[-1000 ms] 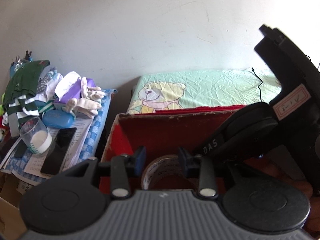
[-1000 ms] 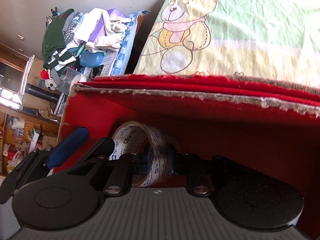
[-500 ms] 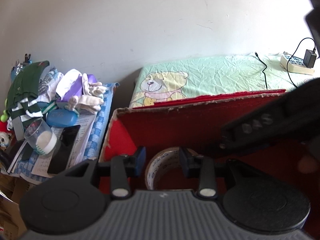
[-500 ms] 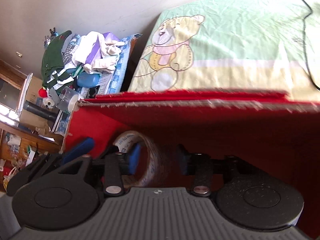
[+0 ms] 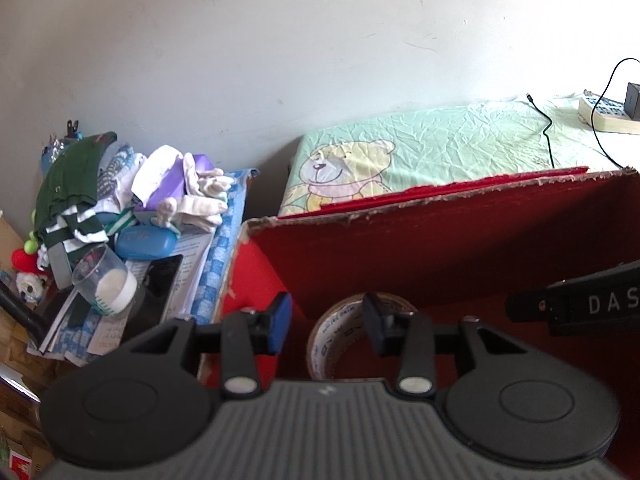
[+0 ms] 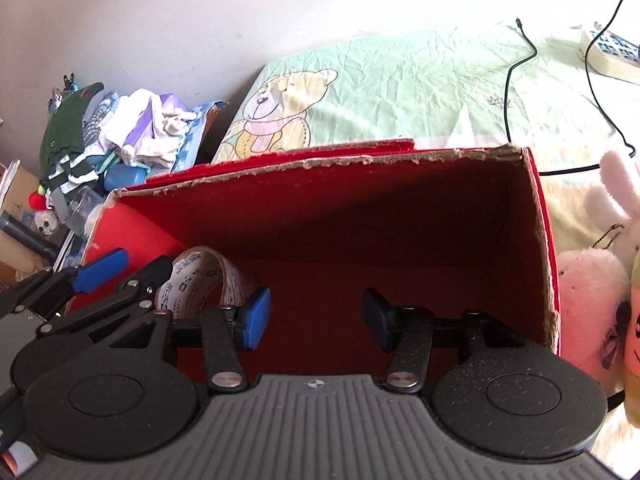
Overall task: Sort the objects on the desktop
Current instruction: 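Lower the tape roll onto the box floor and open the right gripper, then withdraw the right gripper from the box toward the orange gourd toy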
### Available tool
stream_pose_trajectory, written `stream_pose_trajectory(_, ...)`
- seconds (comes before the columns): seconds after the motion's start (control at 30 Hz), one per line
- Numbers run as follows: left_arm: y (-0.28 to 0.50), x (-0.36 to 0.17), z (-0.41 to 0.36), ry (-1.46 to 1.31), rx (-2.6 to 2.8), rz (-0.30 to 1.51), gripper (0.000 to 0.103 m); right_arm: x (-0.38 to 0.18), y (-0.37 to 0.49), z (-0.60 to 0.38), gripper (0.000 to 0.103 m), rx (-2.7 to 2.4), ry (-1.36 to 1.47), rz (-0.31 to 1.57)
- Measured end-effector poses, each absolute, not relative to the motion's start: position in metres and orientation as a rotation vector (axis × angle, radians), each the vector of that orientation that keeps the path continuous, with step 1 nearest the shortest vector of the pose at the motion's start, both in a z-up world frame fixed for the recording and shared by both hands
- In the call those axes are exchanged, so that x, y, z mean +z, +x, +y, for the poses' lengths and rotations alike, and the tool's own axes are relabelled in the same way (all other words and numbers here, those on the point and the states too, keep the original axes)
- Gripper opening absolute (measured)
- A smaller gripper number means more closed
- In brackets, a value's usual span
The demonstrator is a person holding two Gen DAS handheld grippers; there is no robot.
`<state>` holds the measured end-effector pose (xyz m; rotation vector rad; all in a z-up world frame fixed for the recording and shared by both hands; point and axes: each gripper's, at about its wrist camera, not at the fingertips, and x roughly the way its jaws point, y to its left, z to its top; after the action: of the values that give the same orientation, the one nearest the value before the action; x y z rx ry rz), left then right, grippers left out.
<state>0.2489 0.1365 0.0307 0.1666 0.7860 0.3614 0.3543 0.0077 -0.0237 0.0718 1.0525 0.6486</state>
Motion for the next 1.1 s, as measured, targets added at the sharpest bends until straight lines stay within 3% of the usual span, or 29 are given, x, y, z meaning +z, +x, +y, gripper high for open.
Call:
stream_pose_trajectory(0.23, 0.246, 0.031, 0.132, 0.205, 0.399, 0.765, 0.057, -0.018, 0.347, 0.008, 0.055, 0.604, 0.043, 0.971)
stream_pose_trajectory(0.57, 0.243, 0.031, 0.125, 0.245, 0.425, 0.718, 0.058, -0.014, 0.342, 0.006, 0.055, 0.582, 0.033, 0.925)
stream_pose_trajectory(0.63, 0.237, 0.034, 0.124, 0.248, 0.427, 0.686, 0.072, -0.012, 0.338, 0.005, 0.055, 0.585, 0.032, 0.898)
stream_pose_trajectory(0.73, 0.226, 0.037, 0.118, 0.276, 0.461, 0.649, 0.082, -0.007, 0.332, 0.002, 0.055, 0.609, 0.033, 0.845)
stream_pose_trajectory(1.1, 0.160, 0.045, 0.116, 0.110, 0.477, 0.626, 0.082, 0.000, 0.302, -0.042, 0.055, 0.735, 0.208, 0.739)
